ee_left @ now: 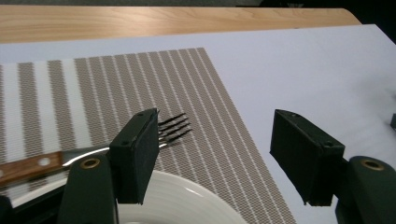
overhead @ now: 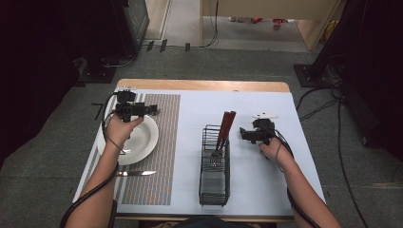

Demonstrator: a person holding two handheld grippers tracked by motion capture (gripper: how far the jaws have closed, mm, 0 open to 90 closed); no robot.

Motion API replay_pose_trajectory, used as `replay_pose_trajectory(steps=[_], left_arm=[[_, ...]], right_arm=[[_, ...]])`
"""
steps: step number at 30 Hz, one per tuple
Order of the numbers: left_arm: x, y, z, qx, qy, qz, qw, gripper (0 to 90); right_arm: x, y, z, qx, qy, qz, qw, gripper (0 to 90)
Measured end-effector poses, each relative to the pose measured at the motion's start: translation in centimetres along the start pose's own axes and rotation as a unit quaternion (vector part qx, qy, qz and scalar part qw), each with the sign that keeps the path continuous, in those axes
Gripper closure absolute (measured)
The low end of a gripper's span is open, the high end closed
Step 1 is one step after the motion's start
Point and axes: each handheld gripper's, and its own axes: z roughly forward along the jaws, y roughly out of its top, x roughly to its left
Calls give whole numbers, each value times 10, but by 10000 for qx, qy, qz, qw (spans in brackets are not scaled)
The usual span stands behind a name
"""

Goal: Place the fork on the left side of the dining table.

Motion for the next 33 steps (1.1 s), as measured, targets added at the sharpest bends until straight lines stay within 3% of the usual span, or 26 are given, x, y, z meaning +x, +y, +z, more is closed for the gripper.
replay_pose_trajectory(steps=[8, 18, 28, 33], left_arm=[[-28, -9, 15, 44, -201, 209, 9996, 316], [-52, -21, 24, 55, -289, 350, 9990, 284], [-77, -39, 39, 159, -454, 656, 9967, 271], [-89, -47, 49, 344, -506, 830, 9947, 263]], right_arm=[[0, 0, 0, 0, 1, -1, 10000, 140], [0, 0, 0, 3, -3, 3, 10000, 140], [0, 0, 0, 3, -7, 4, 10000, 140], [0, 0, 0, 1, -7, 6, 10000, 139]])
